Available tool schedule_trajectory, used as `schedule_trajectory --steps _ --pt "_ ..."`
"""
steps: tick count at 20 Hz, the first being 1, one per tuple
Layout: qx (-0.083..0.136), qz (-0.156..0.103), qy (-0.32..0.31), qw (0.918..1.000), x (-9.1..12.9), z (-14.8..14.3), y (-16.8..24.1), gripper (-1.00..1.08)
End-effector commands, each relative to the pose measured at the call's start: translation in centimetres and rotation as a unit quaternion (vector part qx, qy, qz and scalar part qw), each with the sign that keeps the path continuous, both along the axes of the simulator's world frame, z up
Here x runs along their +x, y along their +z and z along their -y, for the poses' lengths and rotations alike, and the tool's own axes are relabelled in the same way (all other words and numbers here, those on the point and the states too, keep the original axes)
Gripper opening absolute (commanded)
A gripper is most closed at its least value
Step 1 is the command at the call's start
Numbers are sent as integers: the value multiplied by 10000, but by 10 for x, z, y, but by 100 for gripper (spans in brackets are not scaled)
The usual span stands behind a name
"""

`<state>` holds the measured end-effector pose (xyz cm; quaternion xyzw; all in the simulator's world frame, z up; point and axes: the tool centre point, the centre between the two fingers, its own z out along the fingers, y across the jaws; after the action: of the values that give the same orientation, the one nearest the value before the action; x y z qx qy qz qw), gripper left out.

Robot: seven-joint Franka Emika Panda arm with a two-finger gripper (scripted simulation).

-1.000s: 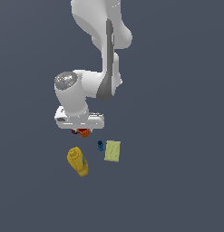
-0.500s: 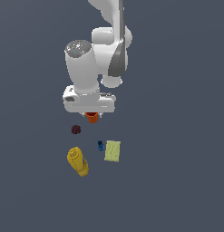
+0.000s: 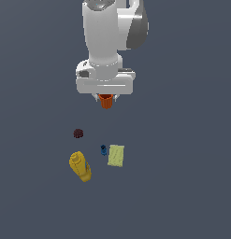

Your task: Pick up a designated object from a clutter of objects.

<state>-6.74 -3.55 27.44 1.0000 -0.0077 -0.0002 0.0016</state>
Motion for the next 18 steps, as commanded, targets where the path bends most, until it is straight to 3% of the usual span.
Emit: schedule_trajectory --steps 1,10,18 --pt "-5 2 -1 10000 -9 -13 22 -100" --pt "1 1 2 10000 -33 -52 84 -100" --pt "11 1 3 10000 -42 -69 111 -100"
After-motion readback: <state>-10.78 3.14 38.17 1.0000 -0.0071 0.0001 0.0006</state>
